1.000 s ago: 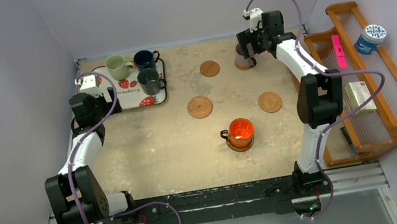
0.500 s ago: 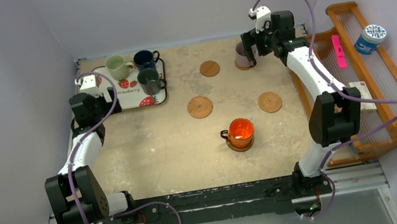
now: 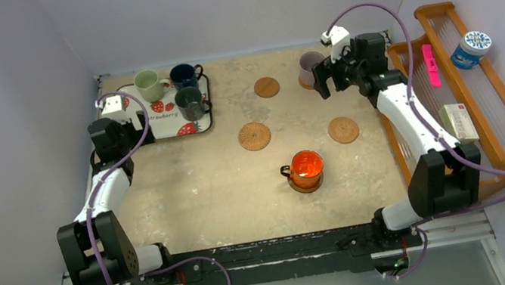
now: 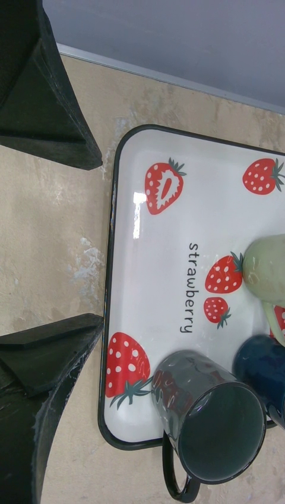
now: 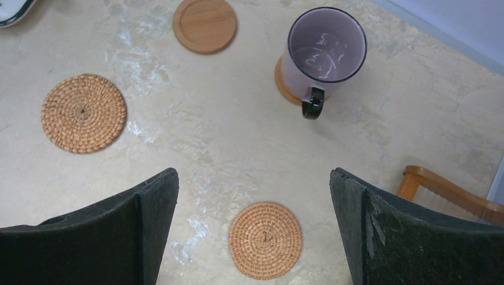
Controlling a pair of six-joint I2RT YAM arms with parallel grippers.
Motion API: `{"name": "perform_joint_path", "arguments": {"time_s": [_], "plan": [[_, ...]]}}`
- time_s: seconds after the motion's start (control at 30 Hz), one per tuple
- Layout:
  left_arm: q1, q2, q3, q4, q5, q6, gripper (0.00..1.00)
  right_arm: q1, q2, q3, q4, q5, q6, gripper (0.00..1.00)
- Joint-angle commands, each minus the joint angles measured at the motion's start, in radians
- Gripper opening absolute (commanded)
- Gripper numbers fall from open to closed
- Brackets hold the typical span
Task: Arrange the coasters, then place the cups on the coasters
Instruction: Pick up the cup from the tray.
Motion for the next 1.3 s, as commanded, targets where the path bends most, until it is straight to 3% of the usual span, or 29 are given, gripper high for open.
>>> {"name": "perform_joint_path", "arguments": {"time_s": [0.0,0.33,0.7,1.27], "plan": [[0.007,-0.026,0.011,0.030,-0.009,0.015,1.00,-0.002,-0.074,-0.060,0.031,-0.068,-0.043,0.99],[0.007,-0.060,0.056,0.011,-0.043,0.064,1.00,-0.002,-0.165,-0.170,0.062,-0.124,-0.059,0.99],[-0.006,0.107,0.222,-0.038,0.040,0.082,1.00,0.001,-0.166,-0.162,0.042,-0.126,-0.071,0.99],[-0.266,0.334,0.529,-0.210,0.005,0.158,1.00,0.013,-0.149,-0.145,0.027,-0.111,-0.059,0.99]]}}
